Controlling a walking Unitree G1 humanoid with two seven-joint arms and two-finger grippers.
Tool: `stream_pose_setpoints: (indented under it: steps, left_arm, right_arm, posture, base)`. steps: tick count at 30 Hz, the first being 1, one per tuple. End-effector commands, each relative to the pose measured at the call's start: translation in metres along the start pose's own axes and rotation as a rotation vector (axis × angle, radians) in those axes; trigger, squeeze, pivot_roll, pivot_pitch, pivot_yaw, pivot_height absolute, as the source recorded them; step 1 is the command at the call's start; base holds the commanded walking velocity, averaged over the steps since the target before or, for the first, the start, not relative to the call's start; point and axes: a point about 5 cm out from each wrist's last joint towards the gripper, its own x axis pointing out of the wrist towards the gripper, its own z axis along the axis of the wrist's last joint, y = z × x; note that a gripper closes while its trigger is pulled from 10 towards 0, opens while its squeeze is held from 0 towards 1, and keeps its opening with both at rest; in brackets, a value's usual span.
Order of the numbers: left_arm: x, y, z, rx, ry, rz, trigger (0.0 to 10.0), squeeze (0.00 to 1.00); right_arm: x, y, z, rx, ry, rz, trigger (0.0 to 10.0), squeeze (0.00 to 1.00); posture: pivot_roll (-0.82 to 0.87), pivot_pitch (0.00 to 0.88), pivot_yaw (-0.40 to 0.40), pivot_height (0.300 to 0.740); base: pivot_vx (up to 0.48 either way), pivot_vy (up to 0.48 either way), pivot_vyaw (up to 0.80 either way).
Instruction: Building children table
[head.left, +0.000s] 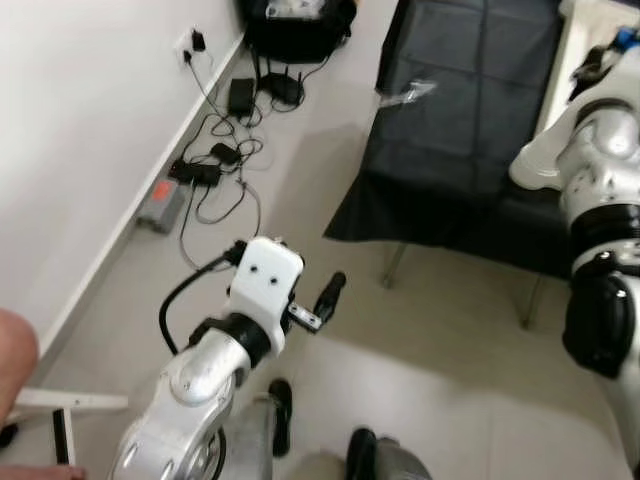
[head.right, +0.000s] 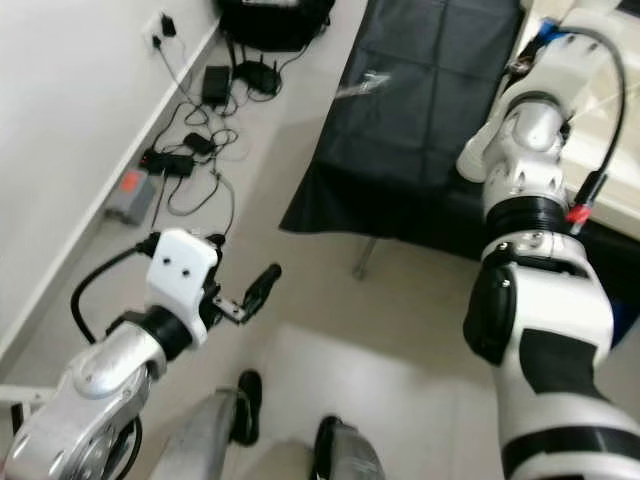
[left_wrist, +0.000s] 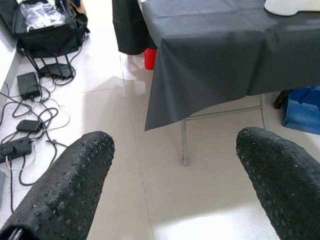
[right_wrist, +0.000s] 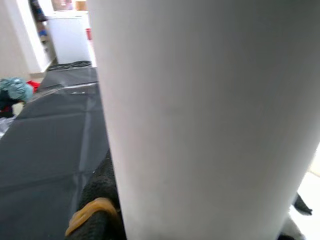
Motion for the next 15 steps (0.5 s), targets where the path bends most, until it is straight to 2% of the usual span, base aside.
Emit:
stream_pose_setpoints:
  steps: [1,3,5,6,8,14,15]
  left_arm:
    - [-0.002,-0.002,-0.002,-0.002,0.009,-0.008,10.0,0.00]
    - [-0.002,-0.003,-0.003,-0.004,0.010,-0.008,10.0,0.00]
    - [-0.002,-0.003,-0.003,-0.004,0.010,-0.008,10.0,0.00]
    - [-0.002,-0.003,-0.003,-0.004,0.010,-0.006,10.0,0.00]
    - [-0.002,-0.002,-0.003,-0.005,0.010,-0.005,10.0,0.00]
    - [-0.001,-0.002,-0.003,-0.004,0.008,-0.004,10.0,0.00]
    - [-0.001,-0.002,-0.003,-0.003,0.008,-0.003,10.0,0.00]
  right_arm:
    - [-0.007,-0.020,-0.046,-0.043,0.201,-0.090,10.0,0.00]
    - [-0.007,-0.022,-0.043,-0.002,0.212,-0.162,10.0,0.00]
    - [-0.007,-0.022,-0.043,-0.002,0.212,-0.162,10.0,0.00]
    - [-0.007,-0.020,-0.040,0.034,0.219,-0.217,10.0,0.00]
    - [-0.007,-0.020,-0.039,0.043,0.218,-0.234,10.0,0.00]
    - [-0.006,-0.016,-0.030,0.025,0.185,-0.274,10.0,0.00]
    - [-0.007,-0.016,-0.027,-0.025,0.172,-0.331,10.0,0.00]
  posture:
    - [0.21,0.372,-0.018,0.740]
    - [0.21,0.373,-0.016,0.740]
    - [0.21,0.373,-0.016,0.740]
    - [0.21,0.373,-0.018,0.740]
    - [0.21,0.375,-0.017,0.740]
    - [0.21,0.376,-0.020,0.740]
    - [0.21,0.376,-0.020,0.740]
  base:
    - [0.000,0.000,0.00]
    - [0.000,0.000,0.00]
    - [0.000,0.000,0.00]
    - [0.000,0.000,0.00]
    - [0.000,0.000,0.00]
    - [0.000,0.000,0.00]
    - [0.000,0.000,0.00]
